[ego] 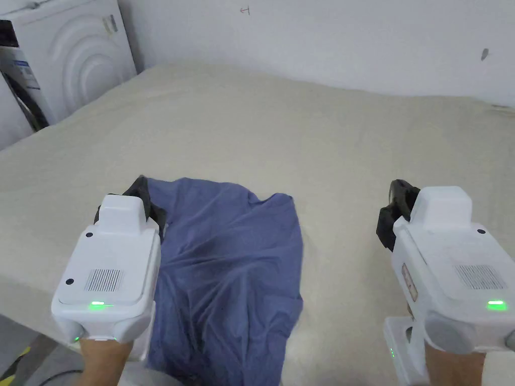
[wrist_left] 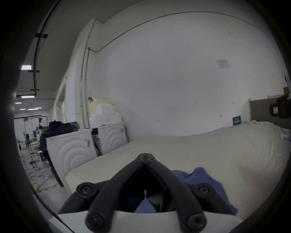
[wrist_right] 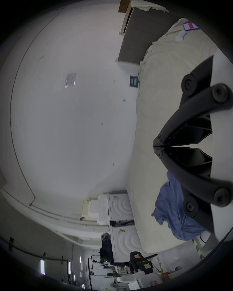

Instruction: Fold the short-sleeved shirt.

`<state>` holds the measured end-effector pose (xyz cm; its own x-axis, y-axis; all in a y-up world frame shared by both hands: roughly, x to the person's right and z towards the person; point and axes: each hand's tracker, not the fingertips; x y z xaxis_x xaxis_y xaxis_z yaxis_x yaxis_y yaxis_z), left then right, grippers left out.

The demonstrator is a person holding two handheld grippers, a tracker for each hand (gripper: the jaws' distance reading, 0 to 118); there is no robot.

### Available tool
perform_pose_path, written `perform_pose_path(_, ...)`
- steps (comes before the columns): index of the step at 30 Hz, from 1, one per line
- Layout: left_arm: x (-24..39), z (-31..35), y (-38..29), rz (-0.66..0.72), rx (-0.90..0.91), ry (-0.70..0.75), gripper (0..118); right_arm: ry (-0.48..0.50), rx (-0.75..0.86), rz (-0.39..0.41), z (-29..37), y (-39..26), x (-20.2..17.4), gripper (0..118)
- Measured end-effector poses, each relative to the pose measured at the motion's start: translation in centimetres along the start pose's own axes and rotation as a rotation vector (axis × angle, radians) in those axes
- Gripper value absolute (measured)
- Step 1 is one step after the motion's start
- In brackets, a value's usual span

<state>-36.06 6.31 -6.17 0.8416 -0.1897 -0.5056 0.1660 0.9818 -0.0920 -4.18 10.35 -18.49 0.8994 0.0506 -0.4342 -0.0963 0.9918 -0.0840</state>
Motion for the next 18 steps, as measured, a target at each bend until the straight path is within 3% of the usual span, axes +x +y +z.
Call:
perform_pose_path(9, -5.4, 2.1, -1.4, 0.015, -0.046, 0.131, 0, 0.113, -0.005, 0.014, -1.2, -0.5, -4.5, 0)
perform_pose_path(18, -5.7, 1.8, -2.0, 0.013, -0.070, 0.126, 0, 0.122, -0.024, 0.020, -1.4, -1.1, -4.3, 0)
